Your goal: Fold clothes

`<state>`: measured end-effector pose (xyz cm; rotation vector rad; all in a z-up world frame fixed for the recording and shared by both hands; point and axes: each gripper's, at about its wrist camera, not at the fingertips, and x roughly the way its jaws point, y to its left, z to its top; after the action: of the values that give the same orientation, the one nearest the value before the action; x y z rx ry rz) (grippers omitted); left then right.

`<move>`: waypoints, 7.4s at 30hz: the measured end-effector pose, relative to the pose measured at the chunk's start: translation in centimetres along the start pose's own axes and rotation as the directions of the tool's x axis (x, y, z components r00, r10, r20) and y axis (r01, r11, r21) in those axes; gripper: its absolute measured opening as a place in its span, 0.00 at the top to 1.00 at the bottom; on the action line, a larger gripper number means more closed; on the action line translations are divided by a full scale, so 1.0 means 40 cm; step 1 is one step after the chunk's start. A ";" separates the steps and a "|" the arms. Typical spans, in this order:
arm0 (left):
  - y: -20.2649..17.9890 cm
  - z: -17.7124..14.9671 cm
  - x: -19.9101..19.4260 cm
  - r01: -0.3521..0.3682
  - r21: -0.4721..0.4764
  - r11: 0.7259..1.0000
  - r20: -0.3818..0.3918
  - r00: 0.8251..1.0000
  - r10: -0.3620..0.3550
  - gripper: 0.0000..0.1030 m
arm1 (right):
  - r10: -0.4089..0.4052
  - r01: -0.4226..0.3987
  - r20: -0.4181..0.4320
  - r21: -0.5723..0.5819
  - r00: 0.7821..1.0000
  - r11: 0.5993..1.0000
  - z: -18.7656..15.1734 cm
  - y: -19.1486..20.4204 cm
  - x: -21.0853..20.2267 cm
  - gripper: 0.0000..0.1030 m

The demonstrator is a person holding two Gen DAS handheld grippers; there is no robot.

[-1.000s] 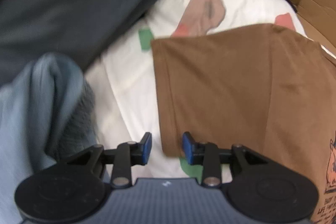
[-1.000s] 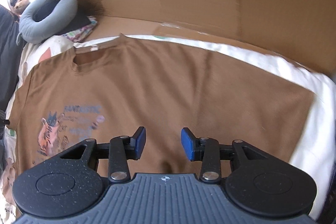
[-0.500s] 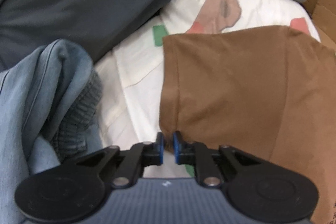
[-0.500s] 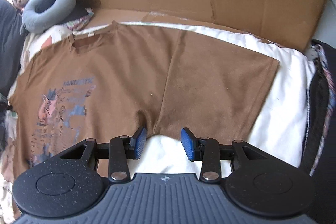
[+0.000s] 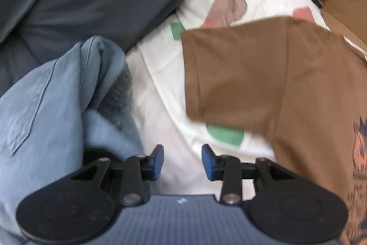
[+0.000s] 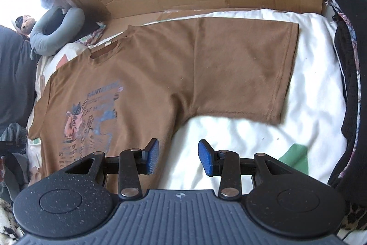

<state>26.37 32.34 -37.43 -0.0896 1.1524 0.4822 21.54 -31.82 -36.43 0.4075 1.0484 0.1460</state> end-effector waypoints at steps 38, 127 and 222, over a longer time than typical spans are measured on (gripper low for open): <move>0.013 -0.404 -0.620 0.193 -0.090 0.977 -0.038 0.980 -0.197 0.62 | 0.031 -0.048 0.154 0.104 0.988 0.993 0.142 0.048 -0.593 0.50; -0.121 -0.779 -0.284 0.243 -0.234 0.941 0.019 0.969 -0.245 0.78 | -0.025 0.025 -0.241 -0.004 0.970 1.000 -0.355 0.001 -0.025 0.50; 0.036 -0.671 -0.262 0.048 -0.263 0.964 0.032 0.999 -0.041 0.95 | 0.123 -0.146 -0.110 -0.242 0.986 0.959 -0.298 0.180 0.125 0.53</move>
<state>-0.50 21.93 -38.93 -0.3386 1.0534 0.5939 14.26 -20.63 -42.81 0.2451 1.0798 0.4182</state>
